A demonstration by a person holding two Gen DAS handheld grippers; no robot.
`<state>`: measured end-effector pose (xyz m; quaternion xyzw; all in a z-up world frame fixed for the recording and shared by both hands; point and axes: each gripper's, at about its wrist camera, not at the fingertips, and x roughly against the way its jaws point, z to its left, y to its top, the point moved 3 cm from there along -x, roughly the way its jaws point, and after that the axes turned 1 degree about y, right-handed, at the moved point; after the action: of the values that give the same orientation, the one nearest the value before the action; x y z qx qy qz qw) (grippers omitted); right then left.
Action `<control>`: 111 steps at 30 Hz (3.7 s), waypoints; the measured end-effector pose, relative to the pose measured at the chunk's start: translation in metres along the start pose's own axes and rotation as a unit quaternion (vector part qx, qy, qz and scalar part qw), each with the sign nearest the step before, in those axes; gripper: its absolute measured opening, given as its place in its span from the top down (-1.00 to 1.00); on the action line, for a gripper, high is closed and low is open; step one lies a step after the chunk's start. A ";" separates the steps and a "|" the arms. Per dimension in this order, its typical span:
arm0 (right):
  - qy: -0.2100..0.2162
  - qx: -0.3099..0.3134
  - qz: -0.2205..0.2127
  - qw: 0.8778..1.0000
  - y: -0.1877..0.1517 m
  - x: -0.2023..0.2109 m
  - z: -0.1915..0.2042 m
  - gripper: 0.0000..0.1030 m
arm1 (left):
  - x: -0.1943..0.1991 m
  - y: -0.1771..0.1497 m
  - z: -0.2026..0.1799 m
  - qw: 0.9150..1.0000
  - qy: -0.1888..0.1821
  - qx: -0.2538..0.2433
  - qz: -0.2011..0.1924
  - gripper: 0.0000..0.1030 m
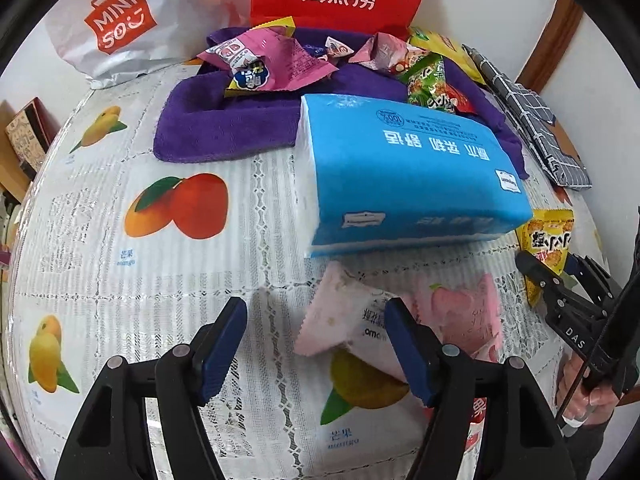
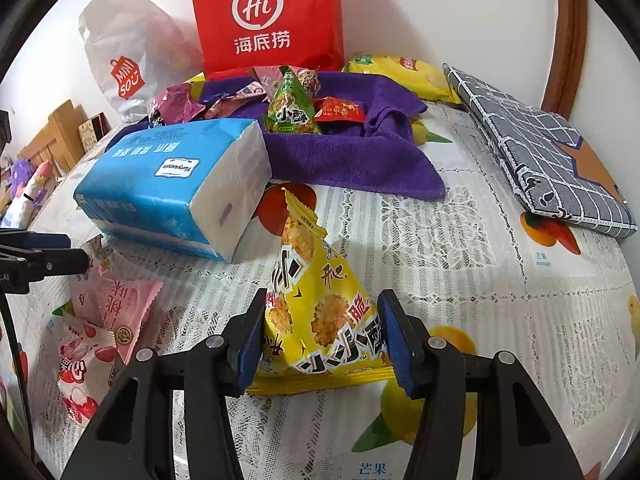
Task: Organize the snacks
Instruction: 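Lift the yellow triangular bag with the right tool while the left tool hovers over pink packets, then grasp a pink candy packet with the left tool while the right holds the yellow bag, then carry the yellow bag and pink packet over the purple towel with both tools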
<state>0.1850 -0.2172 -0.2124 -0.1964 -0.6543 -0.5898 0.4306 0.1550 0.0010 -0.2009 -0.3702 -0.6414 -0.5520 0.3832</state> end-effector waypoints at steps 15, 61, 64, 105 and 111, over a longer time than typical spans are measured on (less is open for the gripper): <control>-0.006 0.007 0.003 1.000 0.000 -0.001 0.002 -0.08 | -0.013 -0.015 -0.037 0.995 0.018 -0.095 -0.023 -0.32; -0.030 0.028 -0.016 0.999 0.001 0.025 0.024 -0.01 | 0.037 -0.026 0.042 0.993 -0.063 -0.016 -0.096 0.58; -0.024 0.017 -0.023 0.999 0.004 0.034 0.025 -0.01 | 0.042 -0.027 0.046 0.993 -0.068 -0.008 -0.101 0.58; -0.017 0.036 -0.107 0.993 0.094 0.094 0.055 -0.01 | 0.116 0.044 0.009 0.983 -0.077 -0.038 -0.162 0.58; -0.020 0.043 -0.120 0.992 0.136 0.085 0.058 -0.01 | 0.124 0.082 0.009 0.983 -0.073 -0.034 -0.166 0.58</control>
<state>0.2227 -0.1531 -0.0593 -0.1094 -0.7063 -0.6047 0.3515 0.1742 0.0264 -0.0555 -0.3112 -0.7009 -0.6009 0.2254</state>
